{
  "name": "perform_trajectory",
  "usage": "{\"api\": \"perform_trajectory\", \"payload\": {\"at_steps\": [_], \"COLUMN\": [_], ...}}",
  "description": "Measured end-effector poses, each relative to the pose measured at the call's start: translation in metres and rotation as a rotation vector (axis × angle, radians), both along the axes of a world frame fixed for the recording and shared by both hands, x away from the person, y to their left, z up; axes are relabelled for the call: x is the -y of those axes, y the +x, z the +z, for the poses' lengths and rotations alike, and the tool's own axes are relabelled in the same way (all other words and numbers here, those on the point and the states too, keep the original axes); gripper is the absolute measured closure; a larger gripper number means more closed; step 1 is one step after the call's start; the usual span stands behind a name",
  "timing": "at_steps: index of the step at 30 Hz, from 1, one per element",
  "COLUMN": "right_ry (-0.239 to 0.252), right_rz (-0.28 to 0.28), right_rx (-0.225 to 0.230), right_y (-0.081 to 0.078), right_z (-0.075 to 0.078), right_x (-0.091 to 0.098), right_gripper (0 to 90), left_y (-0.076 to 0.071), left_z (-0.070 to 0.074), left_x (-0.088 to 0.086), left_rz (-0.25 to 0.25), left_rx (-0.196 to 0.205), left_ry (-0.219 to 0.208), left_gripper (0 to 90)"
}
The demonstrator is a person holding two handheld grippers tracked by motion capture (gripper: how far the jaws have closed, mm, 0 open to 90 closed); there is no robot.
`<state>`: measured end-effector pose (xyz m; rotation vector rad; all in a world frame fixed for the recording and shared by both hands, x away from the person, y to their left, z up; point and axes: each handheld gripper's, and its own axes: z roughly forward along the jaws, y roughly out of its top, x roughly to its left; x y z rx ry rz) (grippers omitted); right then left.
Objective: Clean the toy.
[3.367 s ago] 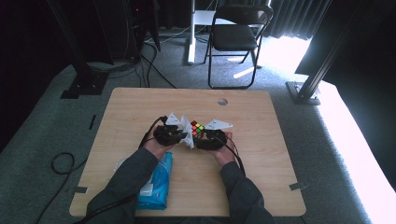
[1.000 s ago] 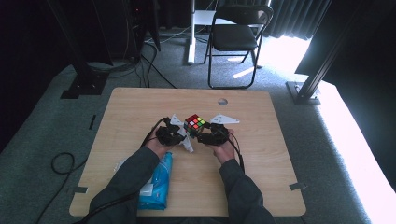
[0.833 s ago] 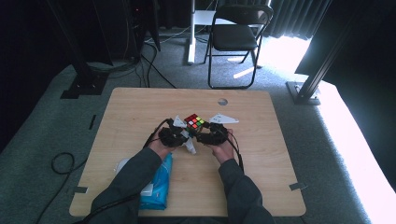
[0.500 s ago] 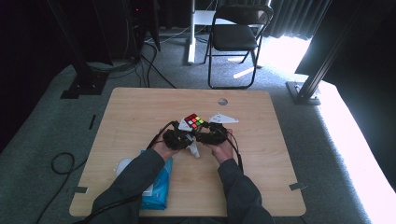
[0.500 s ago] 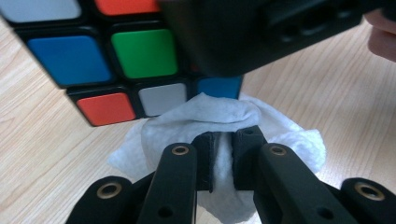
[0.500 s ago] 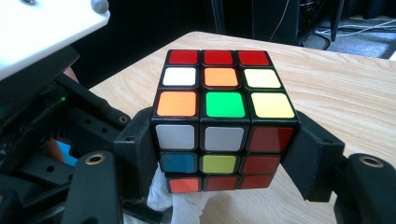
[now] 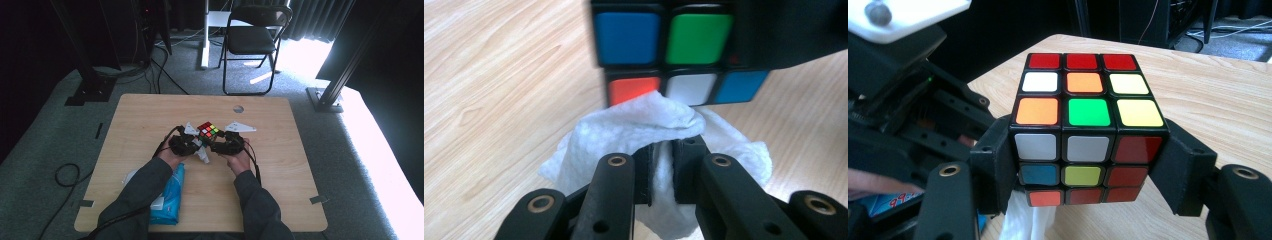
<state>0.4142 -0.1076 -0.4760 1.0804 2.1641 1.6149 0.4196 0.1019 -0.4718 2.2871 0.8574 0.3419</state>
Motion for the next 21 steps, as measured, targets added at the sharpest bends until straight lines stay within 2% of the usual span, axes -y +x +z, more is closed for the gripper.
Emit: {"api": "perform_trajectory", "payload": {"at_steps": [6, 21], "right_ry": [0.001, -0.001], "right_rz": [-0.007, -0.004], "right_rx": [0.001, 0.003], "right_y": [0.0001, 0.0012], "right_z": [-0.0009, 0.0001], "right_x": [0.0037, -0.0009], "right_gripper": [34.3, 34.4], "left_y": [0.0022, -0.0003], "left_z": [0.0001, -0.0010], "left_x": [-0.0036, 0.0017], "left_rz": [0.015, -0.016], "left_rx": [-0.002, -0.006], "left_ry": [-0.011, -0.013], "left_gripper": [82.0, 82.0]}}
